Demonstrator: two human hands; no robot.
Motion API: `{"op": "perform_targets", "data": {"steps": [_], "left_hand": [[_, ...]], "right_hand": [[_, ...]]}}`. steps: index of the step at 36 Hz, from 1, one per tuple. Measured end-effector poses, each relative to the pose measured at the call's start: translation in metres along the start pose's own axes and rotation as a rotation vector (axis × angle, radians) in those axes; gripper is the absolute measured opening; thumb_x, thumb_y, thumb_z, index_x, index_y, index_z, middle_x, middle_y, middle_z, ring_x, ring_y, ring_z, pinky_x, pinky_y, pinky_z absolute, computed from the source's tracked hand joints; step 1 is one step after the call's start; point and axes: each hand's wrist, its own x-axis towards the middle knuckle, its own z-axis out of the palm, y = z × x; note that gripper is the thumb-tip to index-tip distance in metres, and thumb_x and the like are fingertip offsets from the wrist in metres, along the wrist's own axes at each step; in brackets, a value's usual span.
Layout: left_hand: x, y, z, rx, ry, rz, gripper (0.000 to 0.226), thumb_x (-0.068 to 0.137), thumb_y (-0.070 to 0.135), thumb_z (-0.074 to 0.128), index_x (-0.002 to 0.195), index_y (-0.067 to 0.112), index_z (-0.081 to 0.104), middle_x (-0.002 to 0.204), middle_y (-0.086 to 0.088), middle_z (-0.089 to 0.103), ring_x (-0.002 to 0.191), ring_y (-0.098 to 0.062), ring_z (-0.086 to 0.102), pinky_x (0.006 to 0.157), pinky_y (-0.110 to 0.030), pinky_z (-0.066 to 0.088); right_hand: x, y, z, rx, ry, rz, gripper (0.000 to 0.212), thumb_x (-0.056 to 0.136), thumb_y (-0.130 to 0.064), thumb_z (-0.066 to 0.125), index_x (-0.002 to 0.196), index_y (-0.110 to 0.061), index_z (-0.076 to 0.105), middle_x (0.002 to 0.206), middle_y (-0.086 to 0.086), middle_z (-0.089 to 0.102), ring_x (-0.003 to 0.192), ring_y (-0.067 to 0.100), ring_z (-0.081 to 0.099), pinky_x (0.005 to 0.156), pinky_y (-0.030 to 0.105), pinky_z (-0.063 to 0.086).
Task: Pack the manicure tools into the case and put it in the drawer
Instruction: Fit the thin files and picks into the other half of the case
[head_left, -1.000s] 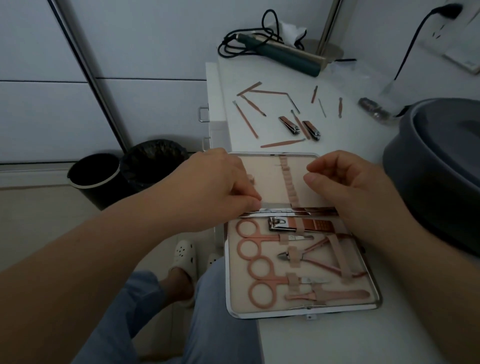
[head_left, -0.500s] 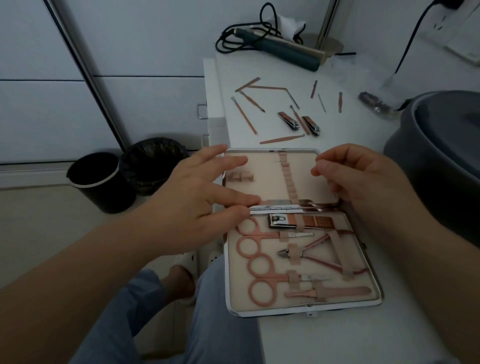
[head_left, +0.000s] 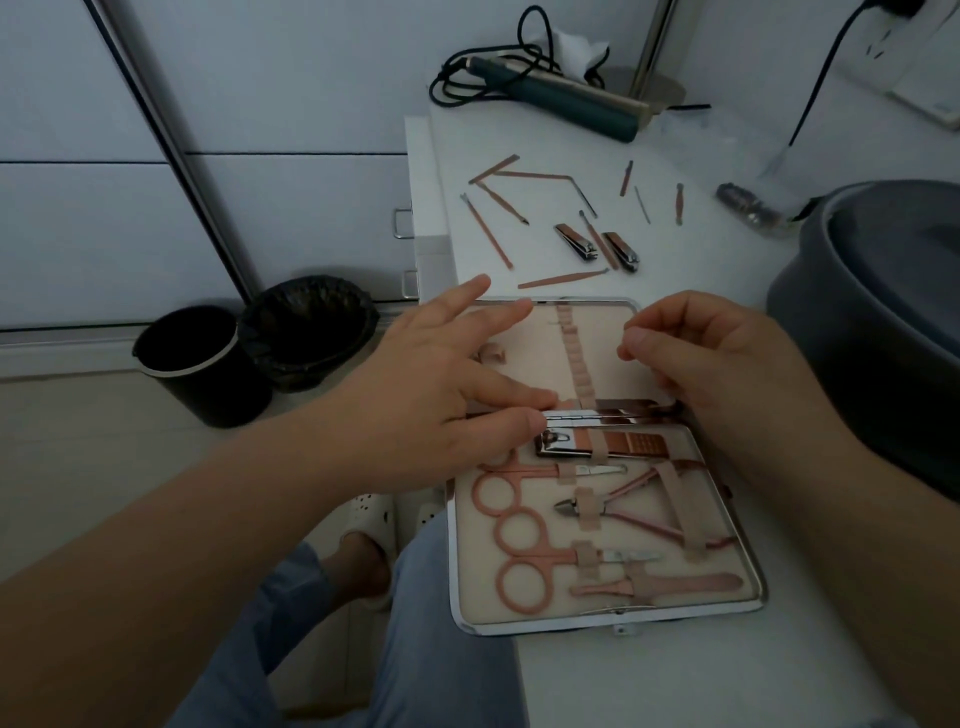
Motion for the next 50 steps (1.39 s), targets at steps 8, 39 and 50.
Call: {"op": "perform_targets", "data": {"steps": [8, 39, 50], "left_hand": [[0.000, -0.001, 0.002, -0.027, 0.000, -0.008, 0.034, 0.076, 0.059, 0.038, 0.109, 0.059, 0.047, 0.151, 0.013, 0.016, 0.138, -0.004, -0.010, 0.114, -0.045, 0.002], [0.008, -0.023, 0.015, -0.137, 0.431, -0.134, 0.026, 0.076, 0.035, 0.054, 0.093, 0.026, 0.071, 0.105, 0.010, 0.067, 0.108, -0.014, 0.050, 0.094, -0.045, 0.040], [0.007, -0.035, 0.009, -0.411, 0.416, -0.173, 0.034, 0.077, 0.038, 0.049, 0.105, 0.029, 0.065, 0.092, 0.024, 0.056, 0.108, -0.007, 0.046, 0.097, -0.041, 0.036]], "right_hand": [[0.000, 0.000, -0.001, -0.025, 0.014, -0.022, 0.006, 0.078, -0.031, 0.062, 0.074, -0.029, 0.065, 0.077, -0.011, 0.068, 0.063, 0.001, 0.060, 0.057, 0.018, 0.045], [0.060, -0.054, 0.016, -0.674, -0.207, -0.239, 0.005, 0.085, -0.039, 0.057, 0.083, -0.042, 0.059, 0.074, -0.029, 0.052, 0.068, -0.010, 0.049, 0.059, 0.010, 0.029], [0.207, -0.061, 0.085, -1.250, -0.022, -0.364, 0.028, 0.088, -0.014, 0.045, 0.109, -0.015, 0.063, 0.103, 0.008, 0.062, 0.088, 0.024, 0.058, 0.066, 0.031, 0.049]]}}
